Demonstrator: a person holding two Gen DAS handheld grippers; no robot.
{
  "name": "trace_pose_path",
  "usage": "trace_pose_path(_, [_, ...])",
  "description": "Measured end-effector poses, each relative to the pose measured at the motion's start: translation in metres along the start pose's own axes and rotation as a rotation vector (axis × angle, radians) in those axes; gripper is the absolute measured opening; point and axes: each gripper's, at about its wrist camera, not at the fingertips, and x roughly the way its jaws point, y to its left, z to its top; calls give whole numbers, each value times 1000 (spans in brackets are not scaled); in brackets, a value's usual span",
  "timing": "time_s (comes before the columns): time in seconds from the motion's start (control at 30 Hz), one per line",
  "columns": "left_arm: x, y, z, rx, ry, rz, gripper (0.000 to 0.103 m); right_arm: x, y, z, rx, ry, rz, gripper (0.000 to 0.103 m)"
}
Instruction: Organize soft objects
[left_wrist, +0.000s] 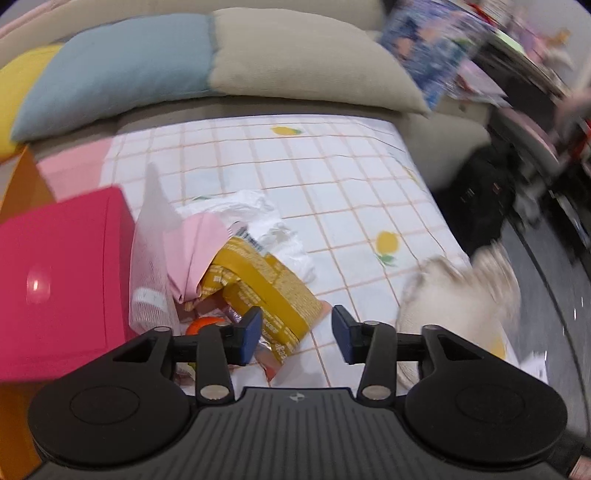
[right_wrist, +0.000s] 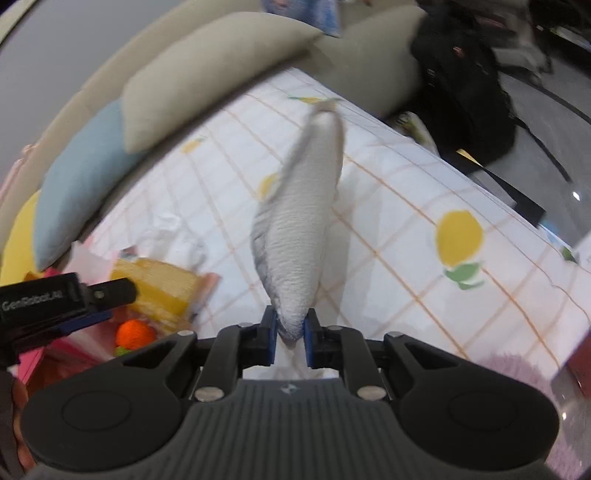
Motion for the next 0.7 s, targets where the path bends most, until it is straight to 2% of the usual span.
trace_pose_path(0.1, [9,4,-2,-62,-28,47,59,6,-2,0,16,11,-60,24])
trace_pose_path(0.17, [14,6,-4,-96,-48,56,62,6,-8,2,55,-6,-110,36])
trace_pose_path(0.23, [18,6,-7,-131,-65,66,66,-1,-17,4,95,-58,-166,57])
trace_pose_path(0.27, [20,6,-7,-148,-71,66,67,-5,-21,4,107,-85,-192,63])
trace_pose_path(0.3, [22,6,-7,-162,-73,63,69,-6,-22,5,115,-114,-214,77])
trace_pose_path(0.43, [32,6,-6,-195,-84,85,72,-1,-20,15,73,-206,-268,82])
trace_pose_path(0.57, [38,9,-5,-228,-97,105,79,15,-5,17,-30,-189,-295,88])
trace_pose_path(0.63, [41,8,-5,-241,-93,117,80,21,3,15,-85,-173,-275,96])
trace_pose_path(0.7, [45,6,-4,-235,-90,134,80,26,5,15,-92,-150,-288,95])
